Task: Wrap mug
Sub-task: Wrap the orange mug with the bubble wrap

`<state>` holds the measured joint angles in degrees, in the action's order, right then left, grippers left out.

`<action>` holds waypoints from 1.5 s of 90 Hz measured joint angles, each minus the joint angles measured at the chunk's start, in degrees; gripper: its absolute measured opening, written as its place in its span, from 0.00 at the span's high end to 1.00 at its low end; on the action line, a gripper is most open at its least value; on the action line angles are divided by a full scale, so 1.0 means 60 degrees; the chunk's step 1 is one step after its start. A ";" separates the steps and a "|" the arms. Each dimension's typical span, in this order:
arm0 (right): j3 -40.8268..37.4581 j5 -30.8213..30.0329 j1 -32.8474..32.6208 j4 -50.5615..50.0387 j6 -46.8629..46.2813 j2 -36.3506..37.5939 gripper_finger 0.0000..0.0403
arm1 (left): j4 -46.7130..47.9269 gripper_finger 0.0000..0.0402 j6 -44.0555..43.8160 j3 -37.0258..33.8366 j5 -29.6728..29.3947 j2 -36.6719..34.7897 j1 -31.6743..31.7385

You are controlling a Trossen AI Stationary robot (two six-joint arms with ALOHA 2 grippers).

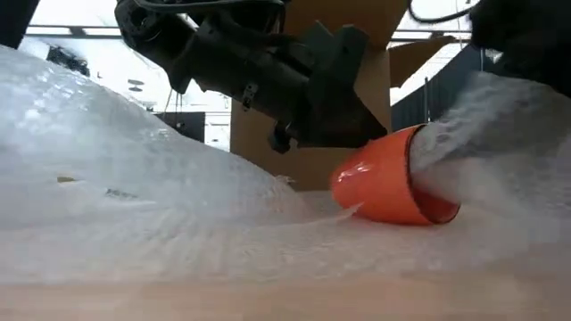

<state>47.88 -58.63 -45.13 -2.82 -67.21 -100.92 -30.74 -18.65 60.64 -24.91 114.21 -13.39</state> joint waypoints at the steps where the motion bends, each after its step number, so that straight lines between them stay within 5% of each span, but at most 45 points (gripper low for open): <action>1: 0.0000 -0.0017 -0.0036 -0.0067 -0.0063 0.0044 1.00 | 0.0000 0.65 0.0000 0.0000 0.0000 0.0000 0.0000; 14: 0.0004 0.0003 -0.0374 -0.1044 -0.0714 0.0563 1.00 | 0.0000 0.65 -0.0006 0.0000 -0.0010 0.0000 -0.0001; 32: 0.0004 0.1564 -0.0754 -0.2242 -0.1616 0.0480 1.00 | -0.0001 0.65 -0.0011 0.0000 -0.0021 -0.0004 -0.0004; 61: 0.0003 0.0678 0.0102 -0.1771 -0.1770 -0.1130 1.00 | 0.0008 0.65 -0.0069 0.0000 -0.0091 -0.0004 -0.0022; 89: 0.0004 -0.1144 0.0504 -0.0435 -0.0968 -0.0872 1.00 | 0.0033 0.65 -0.0066 0.0000 -0.0095 -0.0007 -0.0022; 112: -0.0007 -0.0587 0.1622 -0.0048 -0.0042 -0.1119 1.00 | 0.0045 0.65 -0.0051 -0.0004 -0.0205 -0.0007 -0.0015; 135: -0.0004 0.0647 0.0915 -0.0380 0.0286 -0.0239 1.00 | 0.0065 0.65 -0.0051 0.0011 -0.0020 -0.0011 -0.0025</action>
<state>47.86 -54.75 -39.64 -5.10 -65.49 -102.35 -30.35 -18.96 60.71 -25.02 114.15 -13.54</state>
